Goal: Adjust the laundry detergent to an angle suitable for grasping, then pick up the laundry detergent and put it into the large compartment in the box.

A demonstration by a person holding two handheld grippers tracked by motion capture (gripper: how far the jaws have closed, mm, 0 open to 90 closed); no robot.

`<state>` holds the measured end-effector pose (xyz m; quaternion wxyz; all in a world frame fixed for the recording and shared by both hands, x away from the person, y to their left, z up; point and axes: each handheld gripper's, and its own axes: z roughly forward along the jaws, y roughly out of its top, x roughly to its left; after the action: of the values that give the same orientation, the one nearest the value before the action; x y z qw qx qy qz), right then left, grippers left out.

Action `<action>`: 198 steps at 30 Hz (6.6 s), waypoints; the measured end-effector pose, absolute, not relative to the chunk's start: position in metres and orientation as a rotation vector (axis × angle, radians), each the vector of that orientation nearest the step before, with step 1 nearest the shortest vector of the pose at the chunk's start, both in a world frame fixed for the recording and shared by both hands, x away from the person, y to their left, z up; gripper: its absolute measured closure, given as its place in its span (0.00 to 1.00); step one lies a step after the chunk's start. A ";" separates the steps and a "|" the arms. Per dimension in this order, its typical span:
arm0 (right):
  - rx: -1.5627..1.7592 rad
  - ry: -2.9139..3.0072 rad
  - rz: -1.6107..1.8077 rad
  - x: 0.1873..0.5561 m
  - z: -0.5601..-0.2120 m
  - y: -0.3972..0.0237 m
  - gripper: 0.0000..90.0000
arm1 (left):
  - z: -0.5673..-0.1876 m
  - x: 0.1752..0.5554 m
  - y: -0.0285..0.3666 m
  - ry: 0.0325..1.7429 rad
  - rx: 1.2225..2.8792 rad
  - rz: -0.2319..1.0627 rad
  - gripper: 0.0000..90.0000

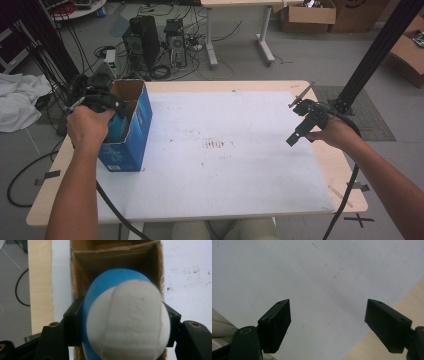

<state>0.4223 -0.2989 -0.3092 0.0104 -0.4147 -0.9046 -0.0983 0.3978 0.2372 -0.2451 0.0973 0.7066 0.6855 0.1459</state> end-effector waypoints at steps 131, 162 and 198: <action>-1.229 -2.858 -0.326 0.415 -0.291 -0.287 0.23 | -0.202 0.399 0.095 1.618 2.204 0.331 0.25; -1.228 -2.852 -0.330 0.415 -0.295 -0.284 0.23 | -0.222 0.417 0.035 1.578 2.272 0.309 0.25; -1.220 -2.848 -0.348 0.412 -0.295 -0.285 0.23 | -0.251 0.418 0.011 1.579 2.285 0.257 0.25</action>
<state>0.4125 -0.2850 -0.2954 0.0117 -0.3913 -0.9134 -0.1116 0.4178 0.0111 -0.2510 0.1754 0.8065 0.5573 0.0908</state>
